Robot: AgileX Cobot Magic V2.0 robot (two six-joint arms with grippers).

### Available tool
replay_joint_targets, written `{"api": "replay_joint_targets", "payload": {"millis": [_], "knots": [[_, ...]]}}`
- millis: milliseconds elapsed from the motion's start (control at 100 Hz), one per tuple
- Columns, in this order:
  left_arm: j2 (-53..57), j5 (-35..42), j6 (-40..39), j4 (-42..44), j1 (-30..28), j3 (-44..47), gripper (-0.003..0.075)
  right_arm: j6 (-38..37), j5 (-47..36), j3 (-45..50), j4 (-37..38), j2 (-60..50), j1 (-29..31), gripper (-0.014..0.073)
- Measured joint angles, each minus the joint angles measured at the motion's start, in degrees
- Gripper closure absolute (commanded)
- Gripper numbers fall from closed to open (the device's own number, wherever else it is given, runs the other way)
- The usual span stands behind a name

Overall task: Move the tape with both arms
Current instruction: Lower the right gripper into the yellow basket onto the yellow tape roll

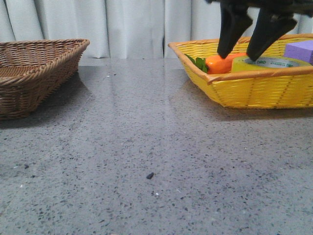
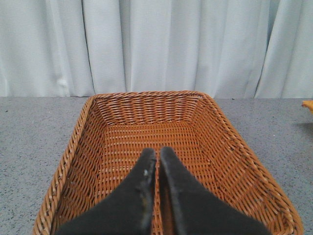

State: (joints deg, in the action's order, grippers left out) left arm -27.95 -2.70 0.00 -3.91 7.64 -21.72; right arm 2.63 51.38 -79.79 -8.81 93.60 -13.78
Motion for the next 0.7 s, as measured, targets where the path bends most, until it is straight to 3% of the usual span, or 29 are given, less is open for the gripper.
{"api": "replay_joint_targets", "payload": {"millis": [510, 700], "knots": [[0.0, 0.0, 0.0, 0.0, 0.0, 0.0, 0.0741, 0.0, 0.59, -0.68, 2.71, 6.08, -0.13, 0.0267], [0.0, 0.0, 0.0, 0.0, 0.0, 0.0, 0.0741, 0.13, 0.86, -0.68, 2.71, 6.79, -0.13, 0.0457]]}}
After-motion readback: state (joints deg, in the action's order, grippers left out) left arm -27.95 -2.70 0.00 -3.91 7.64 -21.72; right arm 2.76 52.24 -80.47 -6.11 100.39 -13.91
